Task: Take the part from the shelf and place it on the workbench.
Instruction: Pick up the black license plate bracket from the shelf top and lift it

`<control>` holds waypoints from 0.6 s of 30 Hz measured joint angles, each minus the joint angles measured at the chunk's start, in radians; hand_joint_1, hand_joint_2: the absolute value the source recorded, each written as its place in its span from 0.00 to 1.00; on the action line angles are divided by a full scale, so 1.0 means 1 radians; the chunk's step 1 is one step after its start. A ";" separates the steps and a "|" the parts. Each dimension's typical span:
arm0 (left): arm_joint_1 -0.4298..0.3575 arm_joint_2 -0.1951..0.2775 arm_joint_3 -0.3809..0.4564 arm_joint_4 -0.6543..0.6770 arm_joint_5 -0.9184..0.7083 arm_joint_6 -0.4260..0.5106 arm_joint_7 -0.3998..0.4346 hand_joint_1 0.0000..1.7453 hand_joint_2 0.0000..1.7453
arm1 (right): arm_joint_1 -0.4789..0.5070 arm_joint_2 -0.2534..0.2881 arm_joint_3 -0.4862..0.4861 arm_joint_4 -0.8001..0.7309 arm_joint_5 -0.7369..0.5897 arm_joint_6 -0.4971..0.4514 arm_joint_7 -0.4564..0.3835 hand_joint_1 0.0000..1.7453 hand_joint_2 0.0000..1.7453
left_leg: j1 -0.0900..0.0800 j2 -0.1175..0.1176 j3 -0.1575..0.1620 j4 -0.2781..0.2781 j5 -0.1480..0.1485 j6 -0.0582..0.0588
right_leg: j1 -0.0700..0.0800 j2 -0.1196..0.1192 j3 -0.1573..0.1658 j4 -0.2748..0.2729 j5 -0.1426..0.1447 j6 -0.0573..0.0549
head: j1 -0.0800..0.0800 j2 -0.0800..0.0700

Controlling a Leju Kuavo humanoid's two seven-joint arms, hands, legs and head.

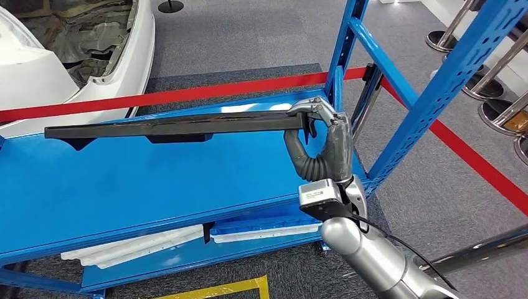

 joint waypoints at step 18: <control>-0.004 0.002 0.000 0.002 0.005 -0.006 -0.001 0.00 0.00 | 0.073 0.008 -0.049 -0.066 0.098 -0.002 0.012 1.00 1.00 | 0.021 -0.002 -0.019 0.008 0.023 -0.034 | -0.008 0.028 -0.042 0.047 0.012 0.003 | 0.026 0.000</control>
